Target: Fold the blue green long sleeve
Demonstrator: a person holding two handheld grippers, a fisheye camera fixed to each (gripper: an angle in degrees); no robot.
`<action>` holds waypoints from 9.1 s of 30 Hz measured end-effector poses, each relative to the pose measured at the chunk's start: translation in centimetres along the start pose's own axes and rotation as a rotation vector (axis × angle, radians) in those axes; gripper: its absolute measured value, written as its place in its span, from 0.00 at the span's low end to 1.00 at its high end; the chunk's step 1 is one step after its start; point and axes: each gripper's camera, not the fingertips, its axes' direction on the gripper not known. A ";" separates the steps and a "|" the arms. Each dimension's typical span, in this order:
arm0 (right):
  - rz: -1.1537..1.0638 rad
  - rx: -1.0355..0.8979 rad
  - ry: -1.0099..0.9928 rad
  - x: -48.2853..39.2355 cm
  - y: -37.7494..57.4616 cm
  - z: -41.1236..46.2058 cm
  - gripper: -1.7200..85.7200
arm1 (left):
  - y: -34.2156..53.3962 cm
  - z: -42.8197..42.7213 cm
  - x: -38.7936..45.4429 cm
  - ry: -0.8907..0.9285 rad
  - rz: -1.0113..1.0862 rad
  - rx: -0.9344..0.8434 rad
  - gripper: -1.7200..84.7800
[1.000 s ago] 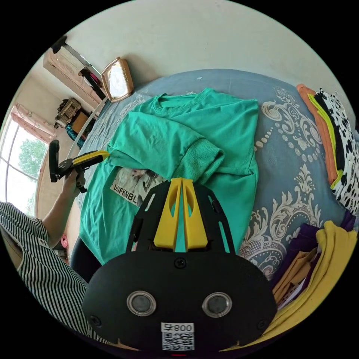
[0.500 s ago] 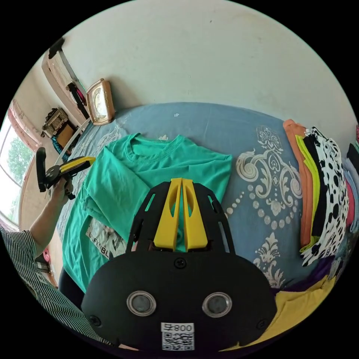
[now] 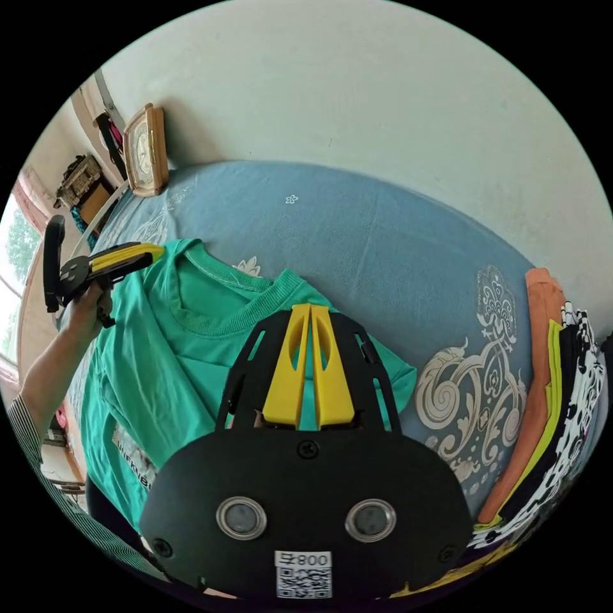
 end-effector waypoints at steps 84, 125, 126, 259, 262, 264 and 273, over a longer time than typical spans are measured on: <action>0.264 -0.152 -0.149 9.4 48.4 -11.9 0.02 | 53.1 -37.9 -8.8 0.232 -0.530 -0.271 0.03; 0.606 -0.228 -0.488 17.9 80.0 -1.7 0.05 | 88.8 -52.1 -10.4 0.687 -0.834 -0.317 0.07; 0.609 -0.224 -0.494 17.9 80.5 -1.5 0.04 | 89.0 -52.5 -10.3 0.694 -0.836 -0.307 0.07; 0.246 -0.113 -0.290 10.2 33.2 -17.2 0.10 | 37.0 -18.2 -16.3 0.800 -0.587 -0.152 0.12; 0.356 -0.041 -0.346 12.1 33.7 -16.9 0.10 | 36.5 -16.6 -16.5 0.815 -0.612 -0.151 0.10; 0.388 -0.015 -0.370 12.7 33.5 -16.3 0.09 | 36.2 -15.8 -16.5 0.823 -0.624 -0.150 0.09; 0.393 -0.012 -0.362 12.7 30.7 -12.9 0.04 | 33.9 -13.8 -16.7 0.844 -0.611 -0.116 0.03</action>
